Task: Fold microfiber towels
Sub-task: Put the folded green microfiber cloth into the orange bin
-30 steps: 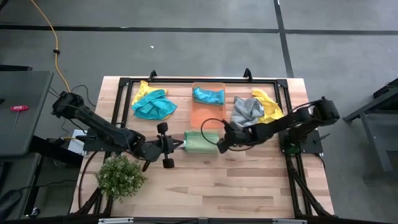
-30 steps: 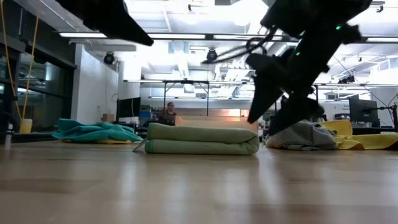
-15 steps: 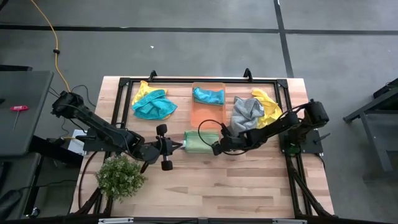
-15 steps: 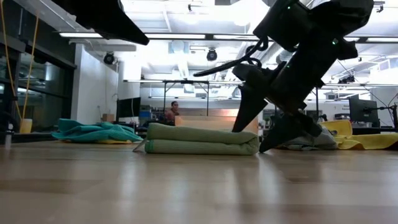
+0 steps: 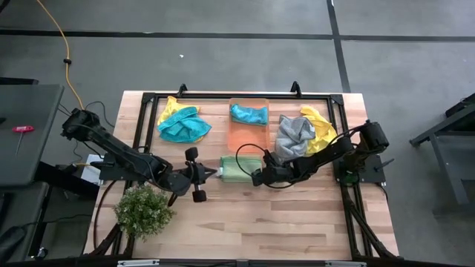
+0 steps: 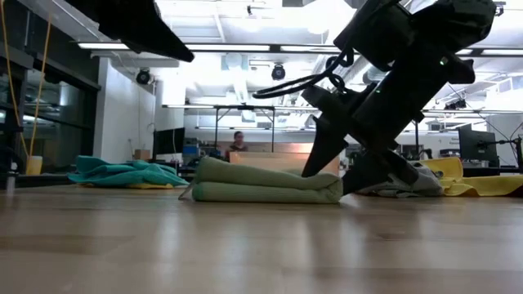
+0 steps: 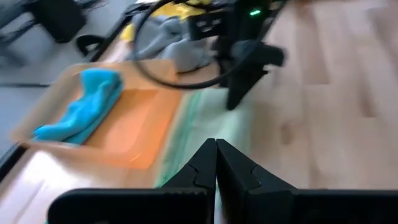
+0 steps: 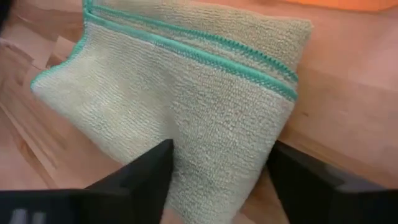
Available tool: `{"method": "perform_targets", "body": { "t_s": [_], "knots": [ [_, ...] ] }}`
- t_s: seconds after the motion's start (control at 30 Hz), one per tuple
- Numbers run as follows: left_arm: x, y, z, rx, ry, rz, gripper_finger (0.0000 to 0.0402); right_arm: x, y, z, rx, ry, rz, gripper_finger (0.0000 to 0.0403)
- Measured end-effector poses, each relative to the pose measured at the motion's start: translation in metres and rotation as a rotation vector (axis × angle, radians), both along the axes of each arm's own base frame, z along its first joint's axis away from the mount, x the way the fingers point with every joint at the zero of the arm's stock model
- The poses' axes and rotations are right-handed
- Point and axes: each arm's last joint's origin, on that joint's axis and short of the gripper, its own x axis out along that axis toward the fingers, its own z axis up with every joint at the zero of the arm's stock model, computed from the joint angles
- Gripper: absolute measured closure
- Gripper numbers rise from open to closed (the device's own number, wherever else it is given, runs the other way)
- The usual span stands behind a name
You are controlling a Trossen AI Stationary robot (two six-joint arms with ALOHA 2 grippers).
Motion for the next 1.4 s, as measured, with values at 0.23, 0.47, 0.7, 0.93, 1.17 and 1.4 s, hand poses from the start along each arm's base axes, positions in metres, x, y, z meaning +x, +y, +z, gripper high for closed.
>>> {"method": "perform_targets", "body": {
  "t_s": [0.23, 0.47, 0.7, 0.93, 1.17, 1.4],
  "knots": [
    [-0.024, 0.011, 0.014, 0.012, -0.035, 0.164, 0.0402, 0.000, 0.000, 0.001, -0.117, 0.036, 0.113, 0.0352],
    [-0.048, 0.012, 0.030, 0.000, -0.098, 0.209, 0.0402, 0.007, -0.013, 0.041, -0.207, 0.028, 0.229, 0.0389],
    [-0.054, 0.006, 0.033, 0.025, -0.126, 0.210, 0.0402, 0.037, -0.047, 0.110, -0.405, 0.062, 0.375, 0.0398],
    [-0.054, 0.006, 0.034, 0.027, -0.128, 0.209, 0.0402, 0.069, -0.098, 0.156, -0.502, -0.003, 0.385, 0.0400],
    [-0.054, 0.006, 0.033, 0.033, -0.124, 0.205, 0.0402, 0.094, -0.142, 0.175, -0.489, -0.094, 0.379, 0.0401],
    [-0.054, 0.005, 0.033, 0.035, -0.120, 0.205, 0.0402, 0.119, -0.157, 0.182, -0.478, -0.185, 0.424, 0.0402]
  ]
}}
